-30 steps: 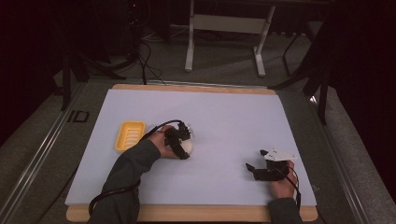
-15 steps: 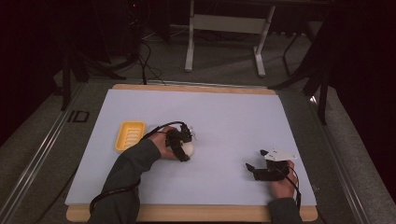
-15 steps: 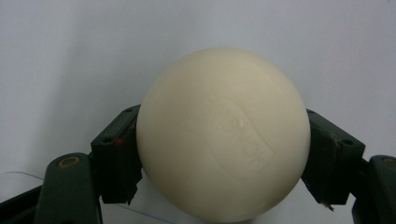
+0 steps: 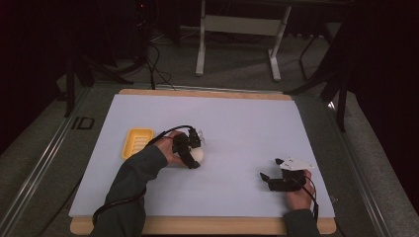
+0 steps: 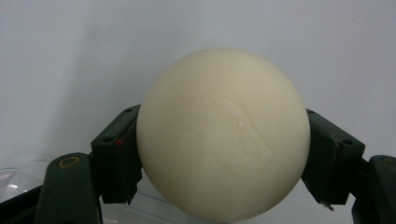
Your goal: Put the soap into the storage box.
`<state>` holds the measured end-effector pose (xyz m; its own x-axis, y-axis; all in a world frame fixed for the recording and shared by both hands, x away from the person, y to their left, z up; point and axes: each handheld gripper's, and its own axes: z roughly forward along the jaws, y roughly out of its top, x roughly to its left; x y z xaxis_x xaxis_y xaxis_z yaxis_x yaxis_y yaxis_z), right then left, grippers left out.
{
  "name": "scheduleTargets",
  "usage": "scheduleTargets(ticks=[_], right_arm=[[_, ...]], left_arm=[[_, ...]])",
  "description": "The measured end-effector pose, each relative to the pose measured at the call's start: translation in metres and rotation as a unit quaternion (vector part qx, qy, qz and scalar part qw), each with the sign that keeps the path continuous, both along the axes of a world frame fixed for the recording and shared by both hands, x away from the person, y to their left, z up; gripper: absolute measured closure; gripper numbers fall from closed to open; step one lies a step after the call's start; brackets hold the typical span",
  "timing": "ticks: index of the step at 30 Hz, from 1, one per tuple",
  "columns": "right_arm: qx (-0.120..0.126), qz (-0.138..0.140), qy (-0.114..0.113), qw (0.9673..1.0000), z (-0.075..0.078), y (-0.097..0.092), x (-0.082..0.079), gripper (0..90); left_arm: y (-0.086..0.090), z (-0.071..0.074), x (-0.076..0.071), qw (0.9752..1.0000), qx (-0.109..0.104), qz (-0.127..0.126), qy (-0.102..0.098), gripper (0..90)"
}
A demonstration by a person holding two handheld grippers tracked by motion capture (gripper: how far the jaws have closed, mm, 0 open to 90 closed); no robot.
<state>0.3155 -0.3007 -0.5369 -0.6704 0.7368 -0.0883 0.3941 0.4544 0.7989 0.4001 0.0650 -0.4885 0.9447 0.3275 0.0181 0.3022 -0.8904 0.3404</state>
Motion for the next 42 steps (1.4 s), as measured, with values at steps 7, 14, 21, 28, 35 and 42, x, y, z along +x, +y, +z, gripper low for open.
scheduleTargets(ticks=[7, 14, 21, 28, 35, 42], right_arm=[[0.000, 0.000, 0.000, 1.0000, 0.000, 0.000, 0.000, 15.8], [0.000, 0.000, 0.000, 1.0000, 0.000, 0.000, 0.000, 15.8], [0.000, 0.000, -0.001, 1.0000, 0.000, 0.000, 0.000, 15.8], [0.000, 0.000, -0.001, 1.0000, 0.000, 0.000, 0.000, 15.8], [0.000, 0.000, 0.000, 1.0000, 0.000, 0.000, 0.000, 15.8], [0.000, 0.000, -0.001, 1.0000, 0.000, 0.000, 0.000, 15.8]], left_arm=[[0.005, 0.006, 0.000, 1.0000, -0.003, 0.006, -0.002, 25.4], [0.012, 0.012, 0.000, 0.9999, -0.008, 0.012, -0.005, 25.4], [0.019, 0.018, 0.000, 0.9997, -0.014, 0.018, -0.012, 25.4], [0.023, 0.022, 0.000, 0.9995, -0.012, 0.024, -0.016, 25.4], [0.029, 0.025, 0.001, 0.9990, -0.020, 0.037, -0.014, 25.4], [0.035, 0.028, 0.002, 0.9987, -0.023, 0.044, -0.012, 25.4]])
